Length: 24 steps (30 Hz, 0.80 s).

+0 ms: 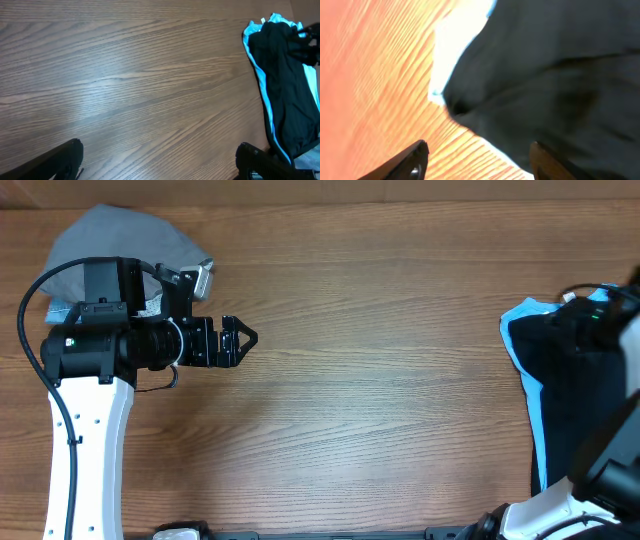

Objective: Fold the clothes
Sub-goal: 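Lower the right gripper and pinch the black T-shirt's top edge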

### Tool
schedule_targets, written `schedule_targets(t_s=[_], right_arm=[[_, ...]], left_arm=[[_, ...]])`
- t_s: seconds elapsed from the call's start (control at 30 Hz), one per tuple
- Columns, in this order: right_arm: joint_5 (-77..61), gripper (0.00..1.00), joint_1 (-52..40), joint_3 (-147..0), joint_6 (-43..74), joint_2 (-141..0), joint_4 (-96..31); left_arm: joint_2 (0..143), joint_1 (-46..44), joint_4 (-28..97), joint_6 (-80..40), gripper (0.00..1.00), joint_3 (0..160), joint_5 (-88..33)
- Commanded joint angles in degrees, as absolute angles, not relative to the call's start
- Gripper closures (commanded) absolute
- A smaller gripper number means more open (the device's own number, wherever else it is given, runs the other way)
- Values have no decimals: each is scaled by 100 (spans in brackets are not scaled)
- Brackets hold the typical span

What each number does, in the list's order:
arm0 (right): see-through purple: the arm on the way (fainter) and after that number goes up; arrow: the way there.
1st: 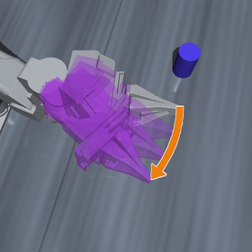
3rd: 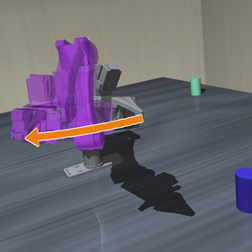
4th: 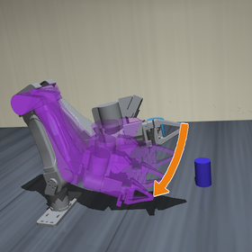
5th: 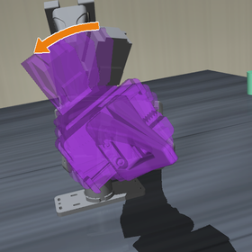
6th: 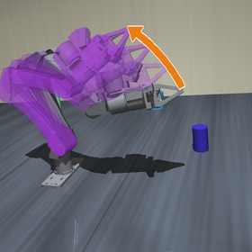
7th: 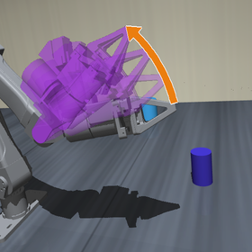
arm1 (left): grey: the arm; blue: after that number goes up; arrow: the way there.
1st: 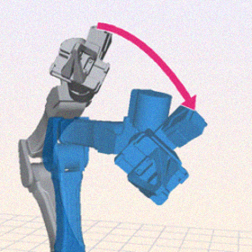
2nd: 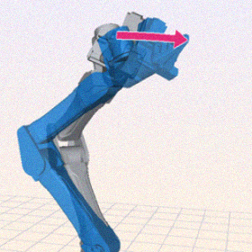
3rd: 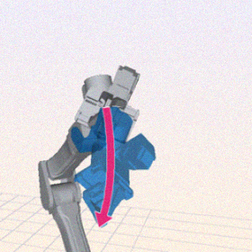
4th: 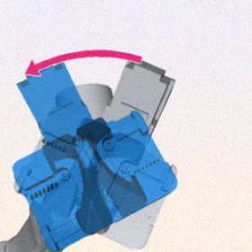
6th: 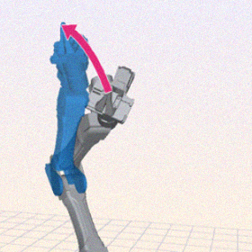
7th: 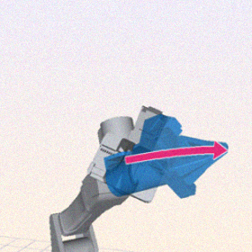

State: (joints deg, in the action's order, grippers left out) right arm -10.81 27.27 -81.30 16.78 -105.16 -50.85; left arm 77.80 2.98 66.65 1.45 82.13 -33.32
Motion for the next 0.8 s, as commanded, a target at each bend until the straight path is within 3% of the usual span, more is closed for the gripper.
schedule_targets(t_s=[0.0,0.17,0.77], right_arm=[[-215,28,2276,-8134,1433,-10495,-5094],[43,24,2058,-8132,1280,-10696,-5223],[-349,29,2056,-8128,1031,-11502,-4499]], left_arm=[[7789,259,6663,215,0,8353,-3450],[7791,259,6626,281,0,8353,-3258],[7800,259,6423,368,0,8353,-3221]])
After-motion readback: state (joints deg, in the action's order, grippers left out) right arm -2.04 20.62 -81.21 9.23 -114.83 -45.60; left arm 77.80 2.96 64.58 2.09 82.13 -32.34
